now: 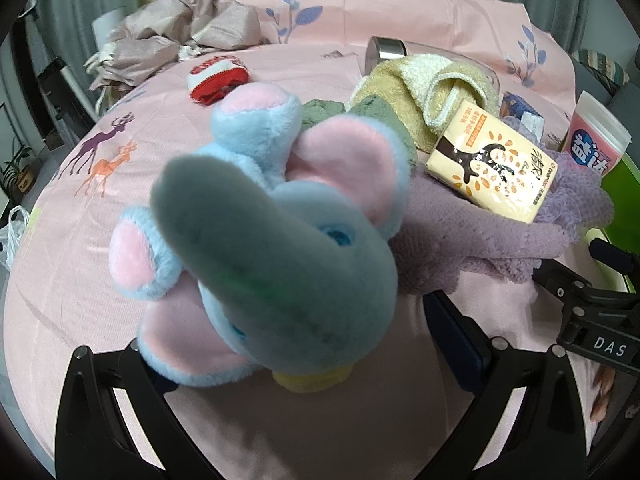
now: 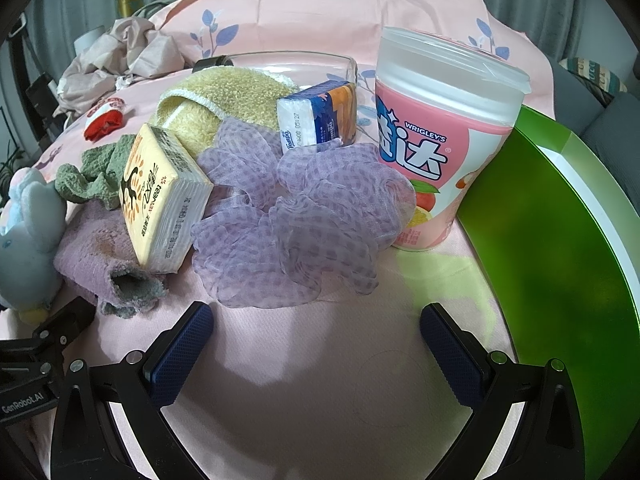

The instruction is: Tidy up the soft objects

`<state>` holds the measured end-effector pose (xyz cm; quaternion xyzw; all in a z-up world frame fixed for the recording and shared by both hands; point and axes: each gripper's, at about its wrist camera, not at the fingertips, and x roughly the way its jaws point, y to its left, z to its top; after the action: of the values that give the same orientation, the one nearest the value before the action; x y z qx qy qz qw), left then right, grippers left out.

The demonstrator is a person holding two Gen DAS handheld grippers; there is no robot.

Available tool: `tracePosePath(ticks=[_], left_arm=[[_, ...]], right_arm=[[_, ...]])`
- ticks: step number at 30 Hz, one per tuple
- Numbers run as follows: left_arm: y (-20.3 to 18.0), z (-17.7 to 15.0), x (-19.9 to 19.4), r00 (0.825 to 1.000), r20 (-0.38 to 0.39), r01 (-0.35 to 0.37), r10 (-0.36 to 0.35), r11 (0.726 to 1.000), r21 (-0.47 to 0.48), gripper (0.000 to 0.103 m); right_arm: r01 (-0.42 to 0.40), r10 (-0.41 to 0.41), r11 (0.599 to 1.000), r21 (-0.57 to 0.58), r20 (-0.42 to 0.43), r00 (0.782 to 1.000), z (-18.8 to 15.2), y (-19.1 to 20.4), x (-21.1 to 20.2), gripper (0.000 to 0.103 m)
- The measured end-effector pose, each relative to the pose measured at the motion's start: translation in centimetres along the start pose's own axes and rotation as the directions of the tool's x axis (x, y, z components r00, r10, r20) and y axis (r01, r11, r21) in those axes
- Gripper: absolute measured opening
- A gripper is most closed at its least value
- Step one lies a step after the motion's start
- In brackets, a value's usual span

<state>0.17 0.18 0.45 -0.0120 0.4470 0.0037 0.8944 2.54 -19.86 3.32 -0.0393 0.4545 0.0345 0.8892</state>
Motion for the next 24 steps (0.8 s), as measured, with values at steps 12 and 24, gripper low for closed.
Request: tracePosePath(ticks=[12, 24], left_arm=[[5.2, 2.8, -6.6, 0.989, 0.055, 0.144, -0.138, 0.982, -0.122, 0.089], [15.6, 5.3, -6.5, 0.985, 0.121, 0.164, -0.121, 0.865, -0.475, 0.08]], right_arm=[[-0.075, 0.075, 0.997, -0.009, 0.213, 0.974, 5.2, 4.4, -9.4, 0.103], [-0.357, 0.351, 0.928, -0.108, -0.076, 0.933, 19.8, 18.0, -3.2, 0.101]])
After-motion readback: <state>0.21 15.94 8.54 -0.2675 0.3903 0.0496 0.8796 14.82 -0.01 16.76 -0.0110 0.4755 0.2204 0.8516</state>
